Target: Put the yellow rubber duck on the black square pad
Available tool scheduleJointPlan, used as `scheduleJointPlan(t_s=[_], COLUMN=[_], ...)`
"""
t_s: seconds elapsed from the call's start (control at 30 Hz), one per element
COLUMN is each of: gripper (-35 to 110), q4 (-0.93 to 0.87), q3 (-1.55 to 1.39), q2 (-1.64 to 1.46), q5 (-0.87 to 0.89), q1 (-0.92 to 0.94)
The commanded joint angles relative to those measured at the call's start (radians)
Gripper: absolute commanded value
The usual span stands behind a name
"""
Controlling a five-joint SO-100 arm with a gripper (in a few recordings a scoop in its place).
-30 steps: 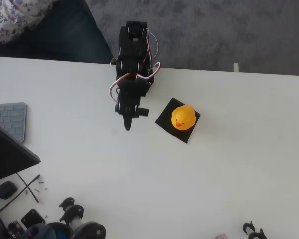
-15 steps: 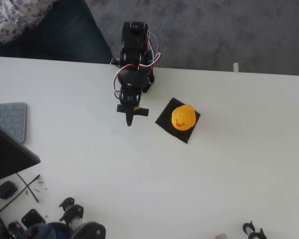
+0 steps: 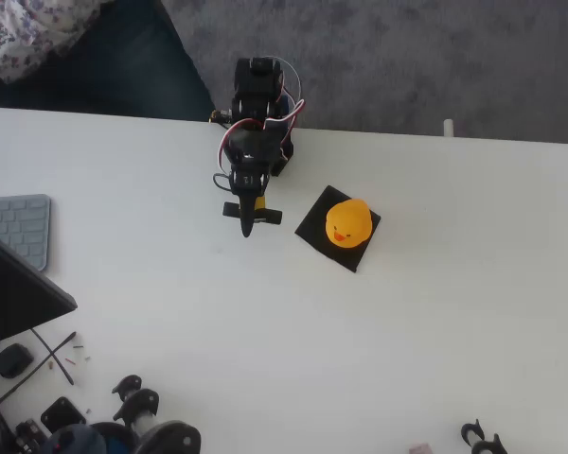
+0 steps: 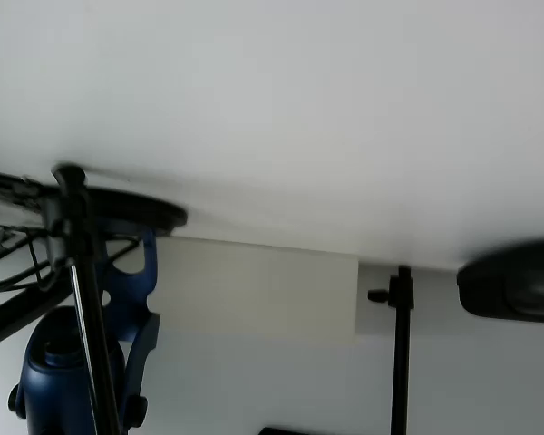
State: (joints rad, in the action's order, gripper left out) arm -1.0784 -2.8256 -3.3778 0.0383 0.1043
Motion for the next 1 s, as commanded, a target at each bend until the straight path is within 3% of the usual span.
scheduleJointPlan(t_s=[0.0, 0.97], gripper=[5, 5], q4=[0.009, -0.003], q3=[-0.017, -0.094], q2=[-0.017, -0.011], q5=[0.005, 0.003], q1=[0.017, 0.015])
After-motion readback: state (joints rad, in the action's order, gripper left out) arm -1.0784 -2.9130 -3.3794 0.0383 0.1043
